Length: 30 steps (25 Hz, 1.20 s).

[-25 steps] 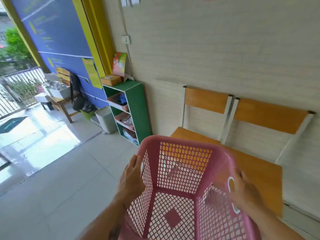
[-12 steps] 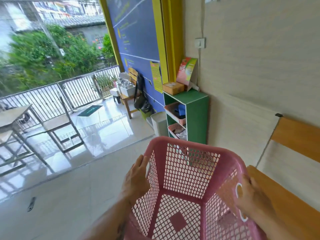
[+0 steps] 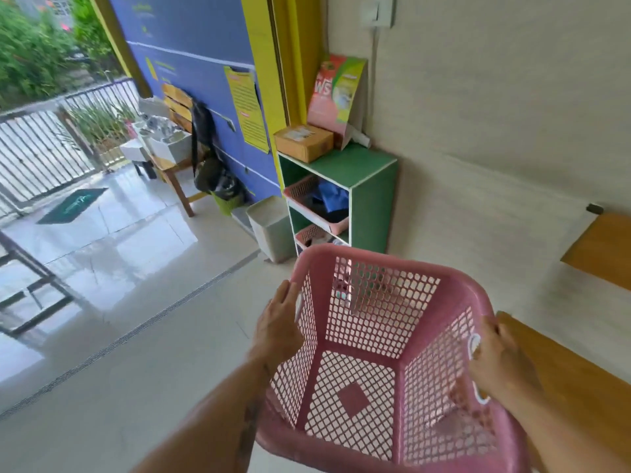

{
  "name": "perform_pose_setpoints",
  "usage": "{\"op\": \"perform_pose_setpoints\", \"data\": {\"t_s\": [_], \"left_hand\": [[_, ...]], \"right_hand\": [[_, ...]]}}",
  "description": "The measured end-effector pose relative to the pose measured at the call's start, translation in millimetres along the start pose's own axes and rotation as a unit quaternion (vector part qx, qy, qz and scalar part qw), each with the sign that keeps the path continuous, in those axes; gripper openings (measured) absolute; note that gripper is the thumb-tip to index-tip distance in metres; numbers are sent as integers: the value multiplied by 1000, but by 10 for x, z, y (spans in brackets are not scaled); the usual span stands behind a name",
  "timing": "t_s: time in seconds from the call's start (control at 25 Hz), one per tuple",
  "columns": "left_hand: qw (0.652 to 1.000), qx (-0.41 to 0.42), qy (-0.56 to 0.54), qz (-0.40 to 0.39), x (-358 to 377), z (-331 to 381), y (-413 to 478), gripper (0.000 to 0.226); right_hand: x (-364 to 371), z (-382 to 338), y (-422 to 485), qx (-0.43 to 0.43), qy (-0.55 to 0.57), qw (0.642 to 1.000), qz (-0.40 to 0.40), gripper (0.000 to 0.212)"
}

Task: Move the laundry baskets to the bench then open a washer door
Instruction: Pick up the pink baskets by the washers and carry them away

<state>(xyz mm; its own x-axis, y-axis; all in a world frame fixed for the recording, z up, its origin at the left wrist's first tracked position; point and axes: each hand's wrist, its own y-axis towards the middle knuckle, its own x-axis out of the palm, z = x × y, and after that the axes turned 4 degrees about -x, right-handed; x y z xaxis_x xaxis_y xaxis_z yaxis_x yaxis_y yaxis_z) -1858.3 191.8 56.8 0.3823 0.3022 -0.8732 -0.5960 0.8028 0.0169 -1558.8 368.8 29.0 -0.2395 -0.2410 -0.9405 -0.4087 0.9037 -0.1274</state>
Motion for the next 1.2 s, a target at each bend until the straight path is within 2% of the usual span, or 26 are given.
{"op": "perform_pose_setpoints", "data": {"t_s": [0.12,0.24,0.36,0.52,0.88,1.04,1.2], "left_hand": [[998,46,13,-40,198,-98,660,90],[993,89,18,-70,538,-132,1242,91],[988,117,21,-94,1005,-192,1773,91],[985,124,29,-118,1663,-386,2287,93],[977,107,72,-172,3196,-901,3165,101],[967,132,61,-209,3629,-1054,3504,109],[964,144,47,-218,3778,-1129,3648,108]], "right_hand": [[194,-44,230,63,7,998,7,77],[437,-12,481,127,18,992,14,72],[772,49,784,175,30,984,12,77],[1303,157,1173,217,32,975,25,78],[2558,473,2041,304,38,952,24,100],[2862,539,2159,336,41,941,10,101],[2950,560,2230,334,83,939,3,104]]}}
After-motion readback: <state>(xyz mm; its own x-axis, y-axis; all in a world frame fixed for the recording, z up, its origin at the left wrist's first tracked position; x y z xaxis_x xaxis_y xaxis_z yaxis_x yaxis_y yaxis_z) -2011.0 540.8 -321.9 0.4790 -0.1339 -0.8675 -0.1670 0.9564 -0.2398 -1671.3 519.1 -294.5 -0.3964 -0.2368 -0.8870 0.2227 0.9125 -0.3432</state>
